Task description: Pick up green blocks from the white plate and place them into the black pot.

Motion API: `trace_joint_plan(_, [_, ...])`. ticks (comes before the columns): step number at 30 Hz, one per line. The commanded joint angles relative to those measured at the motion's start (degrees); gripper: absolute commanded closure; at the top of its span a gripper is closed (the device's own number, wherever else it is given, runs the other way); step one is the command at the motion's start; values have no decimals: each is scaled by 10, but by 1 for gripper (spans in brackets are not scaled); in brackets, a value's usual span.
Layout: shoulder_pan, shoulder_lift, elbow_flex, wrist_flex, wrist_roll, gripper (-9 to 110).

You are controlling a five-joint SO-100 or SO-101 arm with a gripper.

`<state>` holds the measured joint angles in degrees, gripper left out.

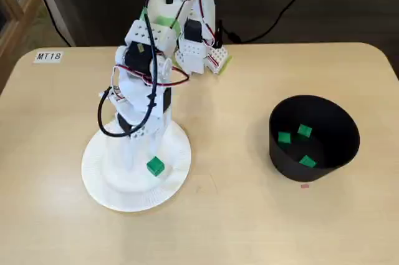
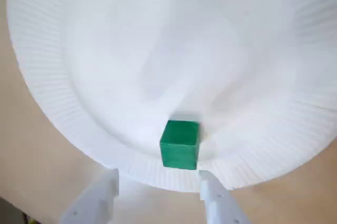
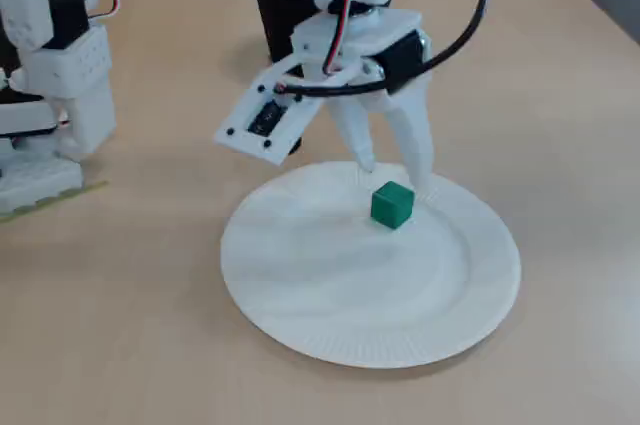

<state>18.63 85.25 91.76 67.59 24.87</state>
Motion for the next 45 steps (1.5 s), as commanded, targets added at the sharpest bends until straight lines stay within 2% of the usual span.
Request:
trace_joint_plan(1, [-19, 26, -3, 33, -10, 77])
trace_joint_plan(10, [-14, -10, -3, 40, -17, 73])
trace_joint_plan(22, [-1, -65, -4, -21, -21, 75])
trace_joint_plan(28, [-2, -93, -4, -68, -18, 85])
trace_joint_plan(31, [-1, -104, -8, -99, -18, 103])
trace_joint_plan(39, [10, -93, -9, -158, -24, 104])
trace_joint_plan(45, [47, 33, -10, -245, -33, 104])
